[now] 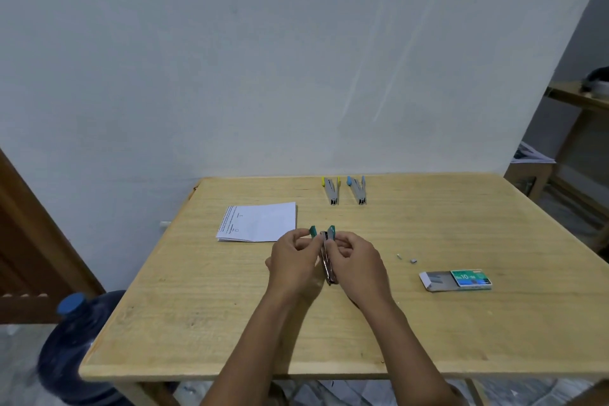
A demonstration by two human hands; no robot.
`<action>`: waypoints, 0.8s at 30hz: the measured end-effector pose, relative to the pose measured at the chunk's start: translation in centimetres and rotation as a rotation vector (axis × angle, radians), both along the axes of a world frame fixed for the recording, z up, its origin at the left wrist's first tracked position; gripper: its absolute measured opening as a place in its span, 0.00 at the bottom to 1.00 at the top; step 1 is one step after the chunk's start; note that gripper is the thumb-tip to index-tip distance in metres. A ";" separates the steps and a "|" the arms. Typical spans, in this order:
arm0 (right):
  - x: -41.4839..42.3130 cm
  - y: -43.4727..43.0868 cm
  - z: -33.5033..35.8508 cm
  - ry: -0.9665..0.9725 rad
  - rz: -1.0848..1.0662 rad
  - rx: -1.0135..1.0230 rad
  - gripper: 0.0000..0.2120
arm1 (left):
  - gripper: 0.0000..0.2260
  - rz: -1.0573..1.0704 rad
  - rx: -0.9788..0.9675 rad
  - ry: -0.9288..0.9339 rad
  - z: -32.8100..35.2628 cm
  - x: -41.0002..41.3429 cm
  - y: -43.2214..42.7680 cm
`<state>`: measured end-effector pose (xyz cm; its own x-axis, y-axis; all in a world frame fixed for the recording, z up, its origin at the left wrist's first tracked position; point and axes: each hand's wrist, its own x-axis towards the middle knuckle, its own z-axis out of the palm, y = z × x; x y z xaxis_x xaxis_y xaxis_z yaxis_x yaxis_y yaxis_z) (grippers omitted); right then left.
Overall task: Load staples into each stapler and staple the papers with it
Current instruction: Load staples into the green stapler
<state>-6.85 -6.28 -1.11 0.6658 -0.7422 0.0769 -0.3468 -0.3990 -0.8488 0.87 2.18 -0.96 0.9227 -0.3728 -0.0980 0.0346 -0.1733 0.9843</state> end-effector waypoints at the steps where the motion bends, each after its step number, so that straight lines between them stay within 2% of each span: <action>1: 0.0 0.1 0.0 -0.047 0.009 0.042 0.14 | 0.11 -0.011 -0.126 0.072 0.2 -0.2 0.3; 3: 0.1 0.2 0.1 -0.150 0.020 0.132 0.14 | 0.14 -0.040 -0.330 0.158 0.4 -0.7 0.7; 9: 0.5 0.3 0.8 -0.277 0.066 0.164 0.15 | 0.11 -0.062 -0.499 0.155 0.8 -1.5 1.8; 12: 1.0 0.4 0.8 -0.293 0.091 0.162 0.12 | 0.09 -0.086 -0.336 -0.055 0.4 -1.3 2.1; 14: 1.2 0.4 0.9 -0.324 0.104 0.174 0.09 | 0.06 -0.158 -0.279 -0.127 0.4 -1.6 2.1; 24: 0.9 0.6 1.1 -0.378 0.080 0.263 0.06 | 0.07 -0.190 -0.181 -0.175 -0.2 -0.8 2.1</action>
<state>-5.97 -5.66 -0.04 0.6828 -0.7168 0.1415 0.0298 -0.1662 -0.9856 0.09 4.30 -1.15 0.8317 -0.5374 0.1395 -0.1542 0.0178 0.9879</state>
